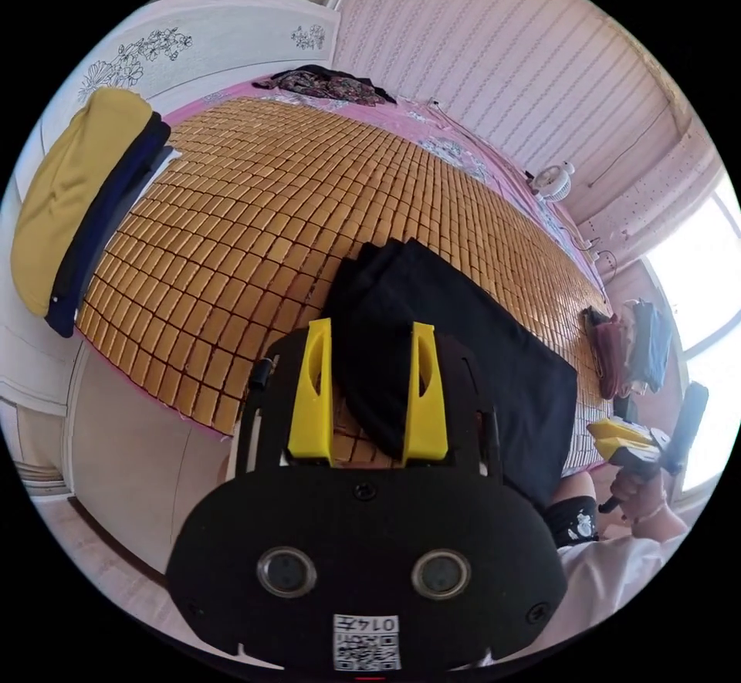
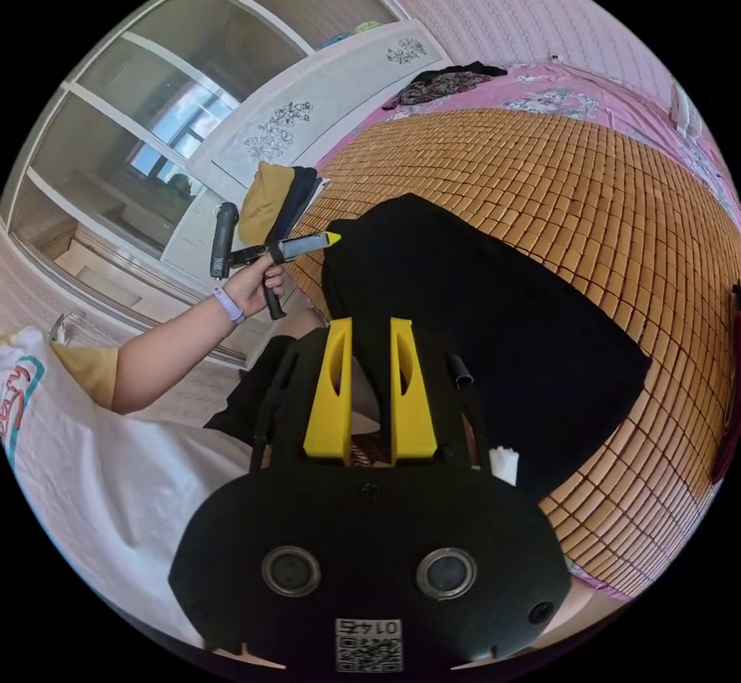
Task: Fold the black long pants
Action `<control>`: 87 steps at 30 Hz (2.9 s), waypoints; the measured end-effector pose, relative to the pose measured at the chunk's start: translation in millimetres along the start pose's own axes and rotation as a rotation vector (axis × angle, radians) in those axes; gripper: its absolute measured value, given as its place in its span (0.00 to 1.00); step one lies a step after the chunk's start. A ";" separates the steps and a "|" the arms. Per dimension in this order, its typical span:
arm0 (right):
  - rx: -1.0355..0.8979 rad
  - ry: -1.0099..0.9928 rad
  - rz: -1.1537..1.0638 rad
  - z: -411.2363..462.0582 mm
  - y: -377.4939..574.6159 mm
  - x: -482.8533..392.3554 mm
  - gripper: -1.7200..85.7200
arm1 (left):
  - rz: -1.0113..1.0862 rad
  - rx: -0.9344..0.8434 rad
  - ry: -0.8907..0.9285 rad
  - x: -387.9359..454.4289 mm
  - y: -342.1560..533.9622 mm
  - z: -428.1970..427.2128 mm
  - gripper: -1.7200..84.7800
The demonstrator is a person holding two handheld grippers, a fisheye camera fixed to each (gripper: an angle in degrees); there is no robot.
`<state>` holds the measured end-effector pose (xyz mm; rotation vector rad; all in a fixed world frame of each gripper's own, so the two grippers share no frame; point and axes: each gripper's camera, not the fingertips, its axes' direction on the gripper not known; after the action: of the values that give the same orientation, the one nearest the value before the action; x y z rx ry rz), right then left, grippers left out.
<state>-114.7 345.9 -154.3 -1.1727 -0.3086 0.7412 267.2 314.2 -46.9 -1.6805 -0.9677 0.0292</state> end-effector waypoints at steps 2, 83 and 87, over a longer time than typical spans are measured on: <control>0.009 0.028 0.006 -0.2 -9.3 9.7 0.11 | 0.058 -0.065 -0.029 6.9 -10.9 18.8 0.13; -0.183 0.701 0.530 -92.7 -8.6 197.2 0.07 | -0.112 -0.230 -0.240 -88.8 -141.8 160.2 0.10; -0.170 0.641 0.567 -108.4 -6.3 205.7 0.03 | -0.129 -0.228 -0.190 -97.6 -149.8 167.6 0.02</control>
<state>100.4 404.2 -220.9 -1.6153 0.5267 0.7853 35.8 392.4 -28.3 -1.8439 -1.2593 -0.0075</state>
